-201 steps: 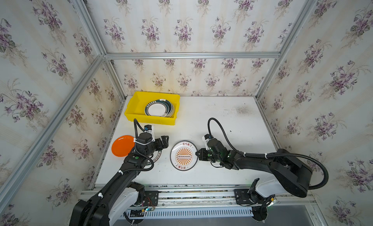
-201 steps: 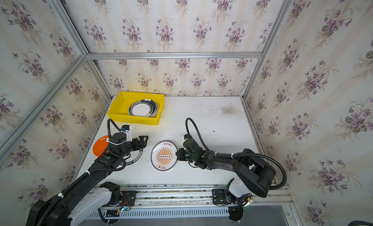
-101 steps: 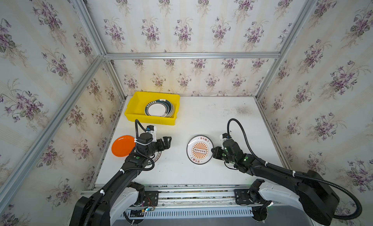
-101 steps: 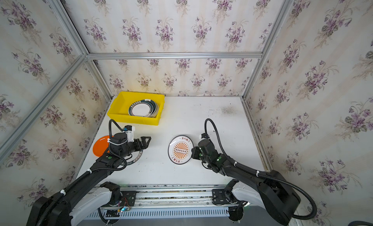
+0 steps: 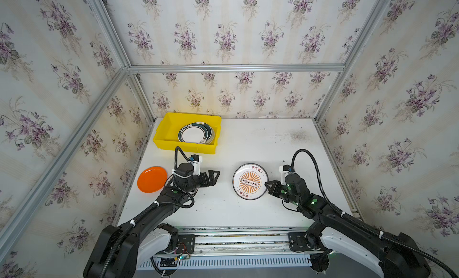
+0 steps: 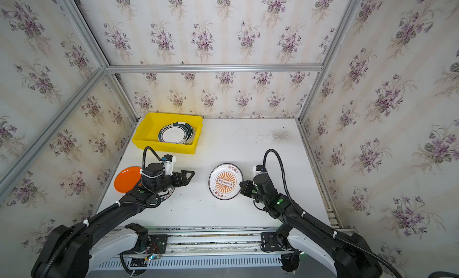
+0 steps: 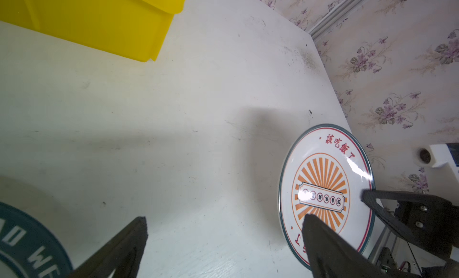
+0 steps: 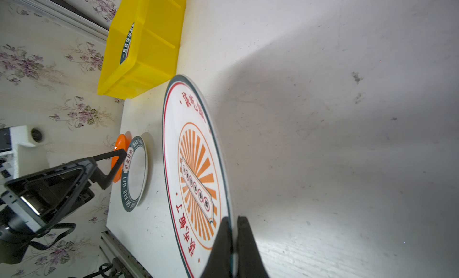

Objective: Place the plates into the plastic bin on the countertop
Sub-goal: 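Tilt the plate upright with the right gripper while the left gripper approaches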

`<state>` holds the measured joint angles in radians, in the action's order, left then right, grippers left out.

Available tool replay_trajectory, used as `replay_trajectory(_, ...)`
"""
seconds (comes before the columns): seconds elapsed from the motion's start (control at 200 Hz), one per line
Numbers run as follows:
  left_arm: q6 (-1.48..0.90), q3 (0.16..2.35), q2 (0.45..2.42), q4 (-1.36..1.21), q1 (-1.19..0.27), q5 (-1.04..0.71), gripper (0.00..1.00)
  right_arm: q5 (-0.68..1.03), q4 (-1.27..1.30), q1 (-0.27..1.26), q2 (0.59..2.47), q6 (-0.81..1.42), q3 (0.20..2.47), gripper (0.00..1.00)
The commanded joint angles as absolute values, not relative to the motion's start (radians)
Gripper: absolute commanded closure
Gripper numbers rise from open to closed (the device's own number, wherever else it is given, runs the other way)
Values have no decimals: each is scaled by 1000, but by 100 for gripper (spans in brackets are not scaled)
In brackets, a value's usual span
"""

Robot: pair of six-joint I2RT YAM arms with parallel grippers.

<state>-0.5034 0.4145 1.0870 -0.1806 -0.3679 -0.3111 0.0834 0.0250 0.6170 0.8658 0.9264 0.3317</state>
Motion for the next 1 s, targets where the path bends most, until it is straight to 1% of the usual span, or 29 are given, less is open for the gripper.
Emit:
replay_trajectory(0.0,-474,444,1121,-239,-407,-349,0,122,103,615,878,929,346,100)
replay_trajectory(0.08,-455,464,1156,-230,-430,-350,0,139,120,614,902,914,349,100)
replay_trajectory(0.245,-453,484,1208,-242,-453,-373,0,201,262,614,941,919,324,100)
replay_trajectory(0.355,-453,497,1223,-255,-475,-389,0,215,283,615,948,910,328,100)
replay_trajectory(0.375,-454,498,1255,-259,-478,-393,0,215,284,615,948,909,329,100)
replay_trajectory(0.58,-446,526,1314,-280,-517,-438,0,233,340,615,951,913,321,100)
replay_trajectory(0.695,-446,537,1337,-295,-536,-459,2,243,358,615,956,917,320,100)
replay_trajectory(0.74,-450,537,1345,-307,-541,-471,6,247,363,614,958,919,321,100)
replay_trajectory(0.78,-454,536,1351,-320,-543,-485,14,248,366,615,961,920,321,100)
replay_trajectory(0.86,-466,535,1365,-347,-545,-515,35,252,370,614,965,923,321,100)
replay_trajectory(0.959,-477,536,1380,-369,-546,-537,44,247,364,615,968,921,321,100)
replay_trajectory(0.974,-477,537,1383,-370,-546,-540,49,247,365,615,969,922,321,100)
replay_trajectory(0.994,-479,538,1386,-374,-546,-543,52,246,364,615,971,922,321,100)
